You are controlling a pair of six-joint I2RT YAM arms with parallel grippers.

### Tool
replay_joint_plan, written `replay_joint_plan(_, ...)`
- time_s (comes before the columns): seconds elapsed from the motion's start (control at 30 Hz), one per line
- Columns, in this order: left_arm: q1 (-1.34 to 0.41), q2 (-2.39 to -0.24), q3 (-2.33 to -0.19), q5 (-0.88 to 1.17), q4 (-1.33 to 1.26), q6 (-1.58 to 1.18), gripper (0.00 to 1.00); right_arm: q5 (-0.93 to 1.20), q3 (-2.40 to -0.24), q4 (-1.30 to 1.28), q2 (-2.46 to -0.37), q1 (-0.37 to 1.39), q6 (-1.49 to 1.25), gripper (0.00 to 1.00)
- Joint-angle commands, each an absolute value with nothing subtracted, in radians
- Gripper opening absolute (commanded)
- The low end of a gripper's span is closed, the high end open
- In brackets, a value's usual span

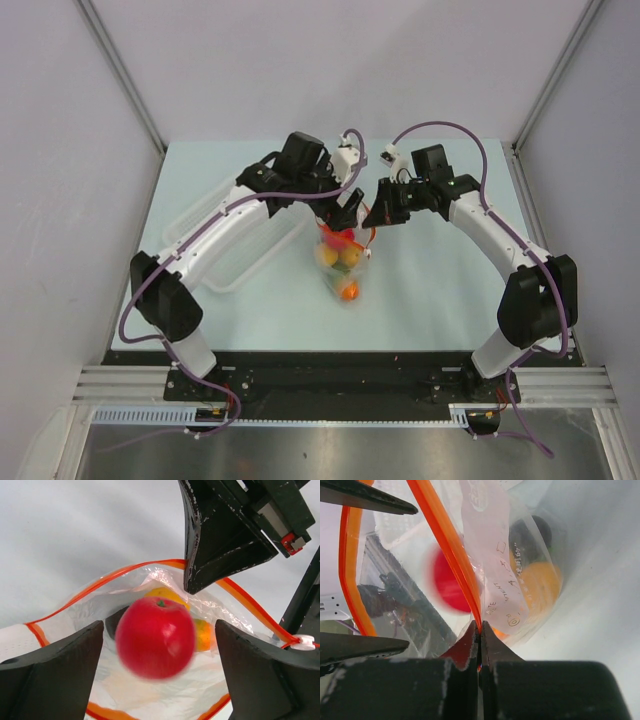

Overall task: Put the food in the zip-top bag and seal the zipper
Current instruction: Place the fake fruit in the zipper food storage bag.

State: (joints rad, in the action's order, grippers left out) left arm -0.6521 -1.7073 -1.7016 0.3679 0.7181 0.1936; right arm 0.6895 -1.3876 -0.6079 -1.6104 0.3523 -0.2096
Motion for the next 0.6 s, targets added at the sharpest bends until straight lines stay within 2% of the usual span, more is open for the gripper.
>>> replay_joint_plan(0.0,-0.649,-1.631,-1.784,0.35,0.744,0.213,0.99,0.707,-1.4,-0.58,-1.598,0.356,-0.216,0.0)
replay_joint_plan(0.2,-0.477,-1.536,-1.803,0.433,0.683,0.121,1.0,0.706,-1.399,-0.581,-1.594,0.356,-0.219,0.0)
replay_joint_plan(0.43,-0.16,-1.525,-1.538,0.364,0.536,0.073,0.98,0.707,-1.394,-0.578,-1.594,0.356,-0.218,0.0)
replay_joint_plan(0.57,-0.127,-1.601,-1.493,0.285,0.532,0.147,0.96,0.709,-1.396,-0.578,-1.598,0.357,-0.216,0.0)
